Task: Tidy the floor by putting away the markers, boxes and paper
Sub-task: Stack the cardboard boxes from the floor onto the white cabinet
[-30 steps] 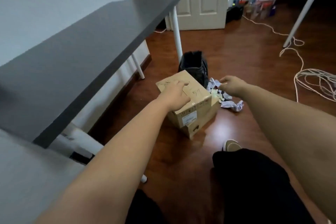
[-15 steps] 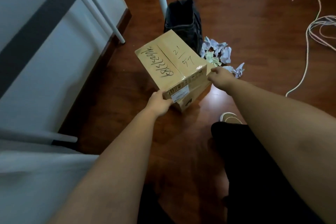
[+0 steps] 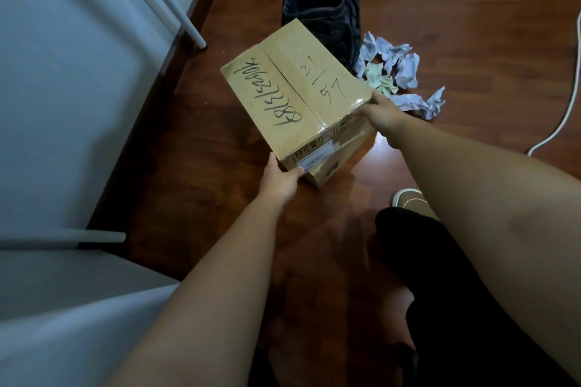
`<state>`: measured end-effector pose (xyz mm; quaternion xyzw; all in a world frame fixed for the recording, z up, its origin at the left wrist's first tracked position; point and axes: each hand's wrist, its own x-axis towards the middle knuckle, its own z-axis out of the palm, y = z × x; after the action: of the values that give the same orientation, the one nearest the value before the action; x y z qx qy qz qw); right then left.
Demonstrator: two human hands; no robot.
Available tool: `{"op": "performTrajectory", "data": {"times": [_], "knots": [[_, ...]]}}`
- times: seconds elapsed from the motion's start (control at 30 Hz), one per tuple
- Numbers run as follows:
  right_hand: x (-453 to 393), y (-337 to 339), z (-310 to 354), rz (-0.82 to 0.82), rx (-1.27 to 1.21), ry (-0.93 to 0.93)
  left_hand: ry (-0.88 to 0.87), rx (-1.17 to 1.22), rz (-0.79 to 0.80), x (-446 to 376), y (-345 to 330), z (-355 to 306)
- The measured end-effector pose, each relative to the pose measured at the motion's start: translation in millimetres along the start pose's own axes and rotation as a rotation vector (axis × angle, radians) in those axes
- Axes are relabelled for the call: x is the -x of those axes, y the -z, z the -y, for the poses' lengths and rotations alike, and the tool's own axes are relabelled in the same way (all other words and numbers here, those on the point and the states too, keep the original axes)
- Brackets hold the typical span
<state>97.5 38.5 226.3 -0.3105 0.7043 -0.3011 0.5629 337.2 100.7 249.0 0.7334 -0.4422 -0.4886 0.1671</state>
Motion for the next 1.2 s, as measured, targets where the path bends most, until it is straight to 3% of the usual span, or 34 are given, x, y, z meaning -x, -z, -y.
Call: {"op": "performTrajectory", "data": {"times": [0.17, 0.47, 0.73, 0.97, 1.2], "knots": [[2.0, 2.4, 0.3, -0.052, -0.146, 0.006, 0.059, 0.277, -0.023, 3.4, -1.5, -7.7], [79.1, 18.0, 82.6, -0.143, -0.285, 0.266, -0.159, 0.722, -0.238, 57.9, 43.9, -84.3], [188.8, 75.2, 120.5, -0.222, -0.221, 0.318, -0.315, 0.548, -0.141, 137.3, 86.1, -160.7], [300.0, 97.1, 165.1, -0.301, -0.232, 0.576, -0.427, 0.449, -0.059, 211.9, 113.9, -209.7], [425.3, 97.1, 251.7, -0.31, -0.21, 0.988, -0.833, 0.439, -0.281, 324.0, 189.6, -261.9]]}}
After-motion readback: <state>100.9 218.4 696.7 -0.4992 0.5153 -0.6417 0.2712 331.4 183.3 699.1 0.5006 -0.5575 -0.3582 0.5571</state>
